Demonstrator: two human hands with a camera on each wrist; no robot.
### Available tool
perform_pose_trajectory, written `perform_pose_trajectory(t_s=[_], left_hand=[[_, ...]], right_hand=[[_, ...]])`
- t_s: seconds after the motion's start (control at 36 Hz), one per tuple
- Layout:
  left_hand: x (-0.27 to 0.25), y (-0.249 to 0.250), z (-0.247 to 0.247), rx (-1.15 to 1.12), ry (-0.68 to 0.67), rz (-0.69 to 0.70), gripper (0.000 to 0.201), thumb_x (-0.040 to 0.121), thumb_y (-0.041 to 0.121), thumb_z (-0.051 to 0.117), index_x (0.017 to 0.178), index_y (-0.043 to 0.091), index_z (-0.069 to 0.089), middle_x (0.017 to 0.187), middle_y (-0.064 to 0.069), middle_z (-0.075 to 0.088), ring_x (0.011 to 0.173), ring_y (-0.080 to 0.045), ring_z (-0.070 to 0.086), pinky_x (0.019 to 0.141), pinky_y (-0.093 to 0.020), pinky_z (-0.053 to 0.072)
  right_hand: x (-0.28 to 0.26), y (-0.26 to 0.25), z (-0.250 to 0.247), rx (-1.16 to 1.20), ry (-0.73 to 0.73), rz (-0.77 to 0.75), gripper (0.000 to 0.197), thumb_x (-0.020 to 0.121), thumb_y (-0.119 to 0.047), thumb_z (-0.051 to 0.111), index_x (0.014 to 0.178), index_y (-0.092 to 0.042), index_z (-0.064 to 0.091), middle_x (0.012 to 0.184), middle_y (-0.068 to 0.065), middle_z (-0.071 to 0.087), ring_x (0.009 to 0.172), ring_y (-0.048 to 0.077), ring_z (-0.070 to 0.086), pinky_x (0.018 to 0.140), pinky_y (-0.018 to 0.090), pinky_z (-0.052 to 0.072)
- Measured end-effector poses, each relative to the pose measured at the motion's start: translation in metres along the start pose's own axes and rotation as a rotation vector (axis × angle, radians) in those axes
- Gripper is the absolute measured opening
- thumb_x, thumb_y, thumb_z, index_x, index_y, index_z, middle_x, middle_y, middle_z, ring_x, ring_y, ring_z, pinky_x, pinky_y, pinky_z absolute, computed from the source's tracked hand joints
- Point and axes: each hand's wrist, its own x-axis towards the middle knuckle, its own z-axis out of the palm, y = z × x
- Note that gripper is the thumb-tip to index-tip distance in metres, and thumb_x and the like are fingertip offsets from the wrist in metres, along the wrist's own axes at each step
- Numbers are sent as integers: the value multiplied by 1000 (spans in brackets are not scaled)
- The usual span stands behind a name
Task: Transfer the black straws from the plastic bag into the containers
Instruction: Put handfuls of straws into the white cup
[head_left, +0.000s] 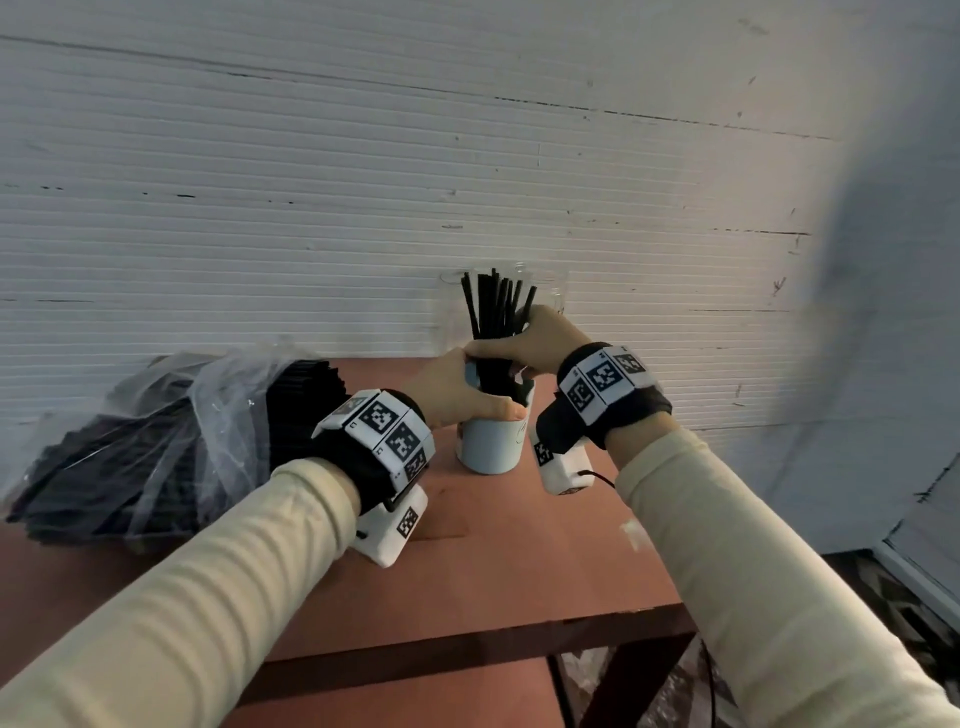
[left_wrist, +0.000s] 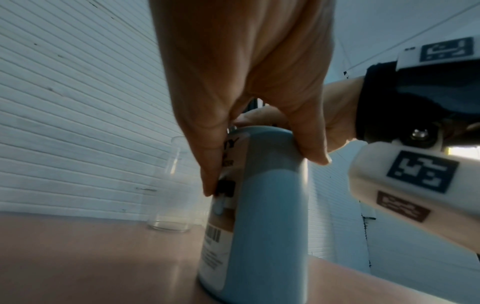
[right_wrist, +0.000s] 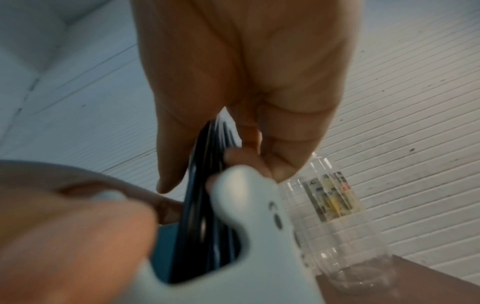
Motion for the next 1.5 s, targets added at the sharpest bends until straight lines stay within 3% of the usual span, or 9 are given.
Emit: perform_pose_trajectory(t_s=[0.31, 0.47, 0.72, 0.83, 0.94, 1.03, 1.17, 1.33, 1.5], left_hand=[[1, -1, 4, 27, -43, 57, 64, 53, 46, 82, 112, 26, 67, 113, 1, 71, 111, -18, 64, 100, -47, 50], [6, -6, 3, -4, -36, 34, 69, 51, 46, 85, 113, 22, 66, 110, -1, 72, 109, -18, 66, 99, -46, 51], [-3, -1, 4, 41, -50, 45, 52, 60, 37, 85, 105, 19, 70, 108, -4, 72, 107, -21, 66, 99, -51, 50], [-20, 8, 2, 83, 92, -72, 62, 73, 17, 83, 126, 10, 52, 121, 0, 61, 110, -16, 58, 91, -34, 51], [-44, 8, -16, 187, 357, -17, 40, 84, 8, 66, 117, 20, 49, 102, 6, 57, 103, -16, 56, 80, -28, 47], [-70, 13, -40, 227, 548, 107, 20, 83, 5, 59, 95, 22, 59, 86, 10, 58, 81, -12, 58, 65, -23, 43], [-108, 14, -84, 326, 740, 175, 17, 81, 4, 60, 89, 17, 66, 78, 9, 59, 70, -9, 57, 62, -12, 41], [-135, -10, -121, 418, 783, 51, 17, 83, 13, 64, 98, 18, 69, 101, -2, 64, 94, -17, 56, 81, -29, 45], [-145, -27, -131, 515, 627, -64, 32, 87, 26, 68, 119, 21, 66, 129, -2, 61, 122, -22, 53, 97, -33, 41]], right_hand=[[-10, -8, -11, 64, 75, -13, 50, 78, -47, 75, 95, -1, 66, 69, 8, 65, 55, 18, 56, 53, 28, 50], [-14, -16, -6, 472, 76, 92, 53, 75, -22, 83, 96, -16, 35, 78, 15, 68, 82, 34, 72, 77, 46, 60], [-26, -7, -6, 237, 257, -110, 17, 84, -17, 70, 81, -15, 53, 86, 10, 67, 81, 25, 69, 76, 40, 59], [-41, -18, -5, 157, 401, -230, 3, 84, -10, 60, 84, -13, 60, 78, -6, 58, 73, 11, 54, 66, 15, 43], [-59, -36, 7, 174, 500, -395, 12, 80, -3, 55, 84, -12, 62, 83, 3, 65, 76, 15, 57, 70, 20, 45], [-71, -50, 23, 162, 422, -475, 16, 80, 0, 53, 88, -10, 63, 87, 4, 65, 81, 17, 59, 74, 24, 48], [-82, -71, 55, 114, 130, -455, 24, 85, -7, 56, 106, -11, 66, 106, 3, 66, 98, 13, 60, 89, 22, 47], [-84, -93, 95, -53, -253, -417, 38, 92, -27, 62, 128, -17, 58, 125, 1, 58, 112, 12, 54, 93, 20, 40], [-83, -105, 120, -173, -339, -410, 38, 87, -30, 69, 122, -17, 58, 111, -1, 55, 105, 17, 53, 89, 29, 44]])
